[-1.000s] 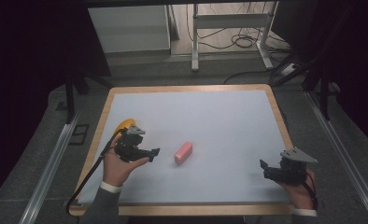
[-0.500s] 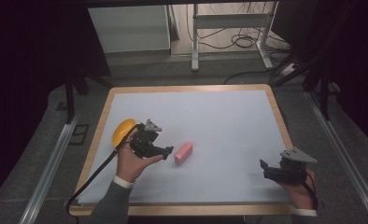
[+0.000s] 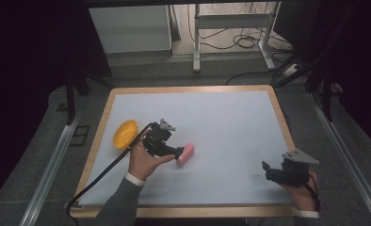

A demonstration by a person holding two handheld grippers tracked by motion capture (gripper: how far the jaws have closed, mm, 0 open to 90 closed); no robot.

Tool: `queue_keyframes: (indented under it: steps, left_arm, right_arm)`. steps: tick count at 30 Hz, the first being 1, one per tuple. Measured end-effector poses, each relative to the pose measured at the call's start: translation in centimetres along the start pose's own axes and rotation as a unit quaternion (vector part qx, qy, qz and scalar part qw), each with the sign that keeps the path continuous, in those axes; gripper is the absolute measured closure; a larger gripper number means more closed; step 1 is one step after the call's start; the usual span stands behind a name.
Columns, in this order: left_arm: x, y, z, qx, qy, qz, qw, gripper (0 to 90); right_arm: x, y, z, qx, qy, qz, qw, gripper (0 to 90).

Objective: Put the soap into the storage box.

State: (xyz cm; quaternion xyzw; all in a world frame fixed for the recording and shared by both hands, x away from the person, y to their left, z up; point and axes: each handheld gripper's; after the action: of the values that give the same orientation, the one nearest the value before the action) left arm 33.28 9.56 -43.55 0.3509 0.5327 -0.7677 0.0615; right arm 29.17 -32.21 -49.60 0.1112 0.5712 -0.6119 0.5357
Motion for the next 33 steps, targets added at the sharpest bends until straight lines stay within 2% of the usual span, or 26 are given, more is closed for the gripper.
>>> queue_keyframes:
  steps: [4,7,12,18,23,33]
  left_arm:
    - [-0.4,0.4,0.4,0.006,0.000,-0.001,1.0000,20.3]
    - [-0.6,0.6,0.7,-0.003,0.005,-0.007,1.0000,20.4]
    - [-0.9,1.3,1.3,-0.001,0.010,-0.013,0.9999,20.6]
    - [-0.7,2.9,1.6,0.000,0.008,-0.033,0.9994,21.9]
    - [-0.6,4.2,1.7,-0.005,0.011,-0.050,0.9987,27.7]
    - [-0.2,6.4,1.7,-0.004,0.002,-0.074,0.9972,36.0]
  right_arm:
    - [0.0,0.0,0.0,0.001,0.002,0.000,1.0000,5.9]
    - [0.0,0.0,0.0,0.001,0.002,0.000,1.0000,5.9]
    - [0.1,0.1,0.1,0.001,0.002,-0.002,1.0000,6.0]
    - [0.1,0.1,0.1,0.001,0.003,-0.003,1.0000,6.0]
    - [0.1,0.2,0.0,0.001,0.003,-0.006,1.0000,6.0]
    - [0.2,0.3,0.0,0.002,0.004,-0.009,1.0000,6.0]
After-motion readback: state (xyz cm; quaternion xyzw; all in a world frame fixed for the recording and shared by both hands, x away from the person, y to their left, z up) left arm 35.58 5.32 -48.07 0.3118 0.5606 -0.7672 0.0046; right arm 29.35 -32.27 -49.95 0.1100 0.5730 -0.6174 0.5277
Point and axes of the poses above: each handheld gripper's, and its own axes: y roughly forward along the jaws, x roughly out of its underside, z roughly to its right, and after that the axes turned 14 degrees about -y, right-handed
